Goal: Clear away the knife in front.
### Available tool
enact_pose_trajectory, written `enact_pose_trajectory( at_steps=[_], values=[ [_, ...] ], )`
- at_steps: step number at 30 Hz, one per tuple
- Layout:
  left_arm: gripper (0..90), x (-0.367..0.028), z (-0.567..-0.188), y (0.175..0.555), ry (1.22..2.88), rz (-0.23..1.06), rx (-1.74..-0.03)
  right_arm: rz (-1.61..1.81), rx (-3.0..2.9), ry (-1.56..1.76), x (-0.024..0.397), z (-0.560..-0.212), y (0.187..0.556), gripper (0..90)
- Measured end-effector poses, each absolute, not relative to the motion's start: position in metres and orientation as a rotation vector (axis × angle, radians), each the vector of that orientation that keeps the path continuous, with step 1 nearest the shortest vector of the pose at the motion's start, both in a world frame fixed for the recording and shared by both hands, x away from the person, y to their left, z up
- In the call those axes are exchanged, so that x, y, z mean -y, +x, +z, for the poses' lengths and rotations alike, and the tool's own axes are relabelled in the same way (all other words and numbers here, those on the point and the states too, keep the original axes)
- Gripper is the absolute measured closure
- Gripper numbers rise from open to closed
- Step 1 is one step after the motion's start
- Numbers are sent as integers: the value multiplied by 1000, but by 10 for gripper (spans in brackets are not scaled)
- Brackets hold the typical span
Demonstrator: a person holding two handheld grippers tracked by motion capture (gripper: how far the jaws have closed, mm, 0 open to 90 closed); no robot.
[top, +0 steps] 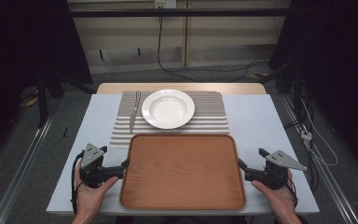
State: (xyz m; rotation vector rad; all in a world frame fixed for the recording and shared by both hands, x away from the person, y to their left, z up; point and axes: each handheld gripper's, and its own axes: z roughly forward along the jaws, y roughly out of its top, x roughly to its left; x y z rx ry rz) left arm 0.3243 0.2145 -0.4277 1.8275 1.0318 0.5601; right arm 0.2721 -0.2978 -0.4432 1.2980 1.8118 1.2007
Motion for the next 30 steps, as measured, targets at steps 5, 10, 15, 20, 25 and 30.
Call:
enact_pose_trajectory(
  at_steps=[5,10,15,20,25,30],
  values=[
    [49,-213,-427,327,1830,547,-1035,1201,-1815,1307,299,-443,273,111],
    [49,-211,-425,331,1839,547,-1039,1202,-1815,1307,300,-444,274,110],
    [50,-210,-424,336,1831,534,-1046,1199,-1822,1311,299,-444,274,110],
    [54,-209,-420,344,1844,525,-1044,1210,-1818,1323,299,-444,274,111],
    [66,-208,-416,355,1868,528,-1048,1204,-1820,1327,300,-445,276,111],
    [67,-207,-411,370,1873,521,-1058,1206,-1821,1337,302,-446,276,111]
  ],
)
